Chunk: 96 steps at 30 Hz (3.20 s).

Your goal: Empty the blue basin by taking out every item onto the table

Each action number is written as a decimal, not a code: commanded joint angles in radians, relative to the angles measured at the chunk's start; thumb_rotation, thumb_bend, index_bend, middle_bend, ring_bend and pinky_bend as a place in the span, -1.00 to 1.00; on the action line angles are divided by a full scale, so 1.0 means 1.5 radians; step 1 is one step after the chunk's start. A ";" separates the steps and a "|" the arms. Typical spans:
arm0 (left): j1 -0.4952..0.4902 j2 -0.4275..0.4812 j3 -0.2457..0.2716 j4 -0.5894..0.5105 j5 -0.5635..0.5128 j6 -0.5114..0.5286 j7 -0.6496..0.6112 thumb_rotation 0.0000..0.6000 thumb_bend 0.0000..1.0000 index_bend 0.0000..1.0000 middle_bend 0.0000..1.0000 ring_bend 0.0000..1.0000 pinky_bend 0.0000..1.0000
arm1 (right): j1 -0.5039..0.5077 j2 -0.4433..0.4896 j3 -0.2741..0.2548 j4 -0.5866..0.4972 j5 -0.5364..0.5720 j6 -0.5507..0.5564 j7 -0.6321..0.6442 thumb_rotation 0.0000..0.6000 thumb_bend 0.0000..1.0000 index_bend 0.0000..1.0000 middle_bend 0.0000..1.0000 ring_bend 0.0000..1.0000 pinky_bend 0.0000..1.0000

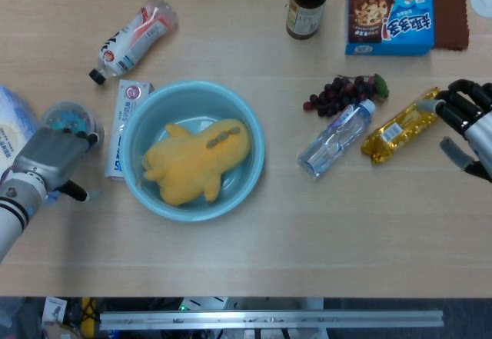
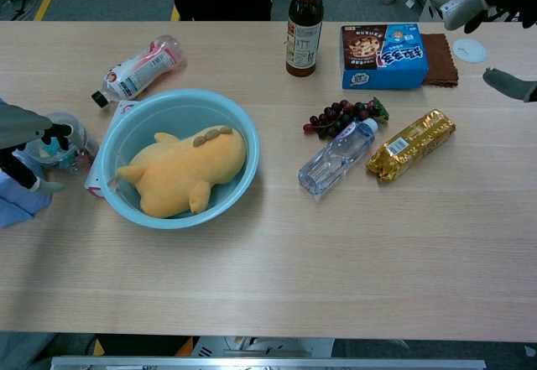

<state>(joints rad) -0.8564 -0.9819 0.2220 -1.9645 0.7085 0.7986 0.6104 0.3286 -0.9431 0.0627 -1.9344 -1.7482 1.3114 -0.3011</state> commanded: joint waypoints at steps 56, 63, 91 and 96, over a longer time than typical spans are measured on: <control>0.093 0.053 -0.052 -0.037 0.202 0.164 -0.215 0.27 -0.57 -0.84 -0.72 -0.77 -0.33 | 0.140 -0.080 0.027 -0.071 0.094 -0.248 -0.116 1.00 -0.99 -0.46 -0.29 -0.51 -0.12; 0.180 0.067 -0.077 -0.005 0.358 0.277 -0.322 0.34 -0.57 -0.86 -0.80 -0.88 -0.43 | 0.212 -0.176 0.058 -0.060 0.234 -0.324 -0.235 1.00 -1.00 -0.59 -0.39 -0.61 -0.22; 0.324 0.089 -0.096 0.030 0.535 0.379 -0.410 0.61 -0.57 -0.86 -0.80 -0.89 -0.43 | 0.465 -0.504 0.049 0.184 0.610 -0.302 -0.492 1.00 -1.00 -0.59 -0.39 -0.62 -0.24; 0.333 0.092 -0.101 0.034 0.541 0.373 -0.424 0.61 -0.57 -0.86 -0.80 -0.89 -0.43 | 0.498 -0.528 0.039 0.207 0.659 -0.291 -0.522 1.00 -1.00 -0.59 -0.39 -0.62 -0.24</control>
<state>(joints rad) -0.3584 -0.8435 0.0713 -1.9145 1.5187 1.3592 -0.0251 1.0576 -1.7205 0.1292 -1.6381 -0.7804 0.8644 -1.0651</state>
